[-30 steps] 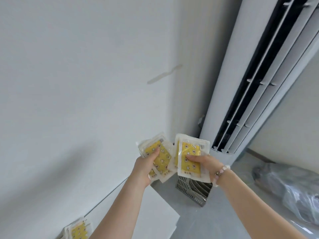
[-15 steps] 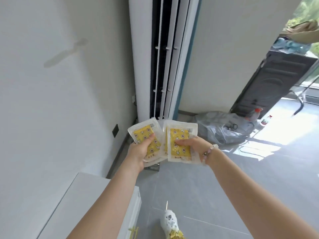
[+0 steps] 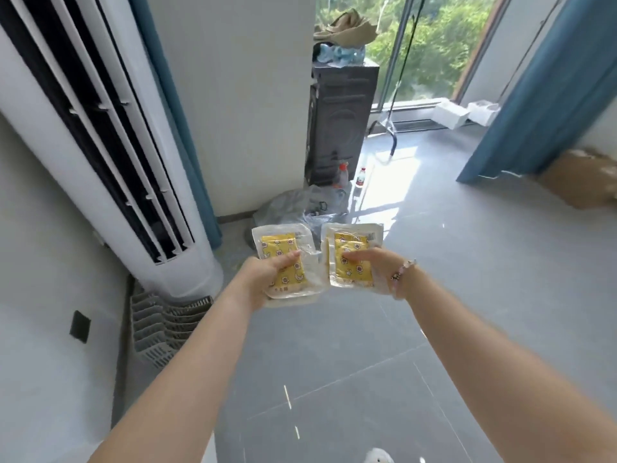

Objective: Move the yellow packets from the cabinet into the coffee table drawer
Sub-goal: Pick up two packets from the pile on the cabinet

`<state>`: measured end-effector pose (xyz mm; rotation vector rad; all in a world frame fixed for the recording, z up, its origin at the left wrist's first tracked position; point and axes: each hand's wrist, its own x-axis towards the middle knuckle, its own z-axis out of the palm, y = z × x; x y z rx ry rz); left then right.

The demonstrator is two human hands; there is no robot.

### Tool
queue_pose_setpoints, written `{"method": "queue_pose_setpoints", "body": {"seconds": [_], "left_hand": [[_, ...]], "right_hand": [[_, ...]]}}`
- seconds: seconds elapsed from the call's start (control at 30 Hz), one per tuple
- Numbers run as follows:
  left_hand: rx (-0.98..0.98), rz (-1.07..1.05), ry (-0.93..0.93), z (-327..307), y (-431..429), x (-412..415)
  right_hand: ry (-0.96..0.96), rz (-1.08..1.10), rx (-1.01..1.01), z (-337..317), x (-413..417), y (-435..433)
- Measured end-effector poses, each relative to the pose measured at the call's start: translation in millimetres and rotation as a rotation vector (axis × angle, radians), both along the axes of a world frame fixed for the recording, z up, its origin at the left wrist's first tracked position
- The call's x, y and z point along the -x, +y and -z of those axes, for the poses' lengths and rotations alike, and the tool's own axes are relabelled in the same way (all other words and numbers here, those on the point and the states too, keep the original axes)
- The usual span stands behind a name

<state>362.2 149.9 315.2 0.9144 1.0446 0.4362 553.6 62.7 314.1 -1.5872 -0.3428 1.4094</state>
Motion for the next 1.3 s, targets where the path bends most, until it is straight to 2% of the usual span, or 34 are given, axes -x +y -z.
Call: {"method": "queue_pose_setpoints", "body": {"seconds": [0.13,0.37,0.57,0.77,1.07,1.3], "left_hand": [[0.007,0.153,0.073,7,-22,-55],[-0.037,0.413,0.090,6,-76,-183],[-0.032,0.671,0.111,6,-162,-305],[-0.072,0.904,0.082,-2,-258,-417],[-0.126,1.213,0.136,-1,-398,-499],[-0.143,1.432,0.167,6,-495,-535]], "right_hand": [[0.050,0.102,0.009,8,-43,-47],[0.100,0.347,-0.079,13,-133,-148],[0.111,0.605,-0.068,11,-205,-261],[0.029,0.874,-0.059,1,-269,-368],[-0.091,1.121,-0.019,9,-294,-511],[-0.142,1.296,0.149,25,-295,-599]]}}
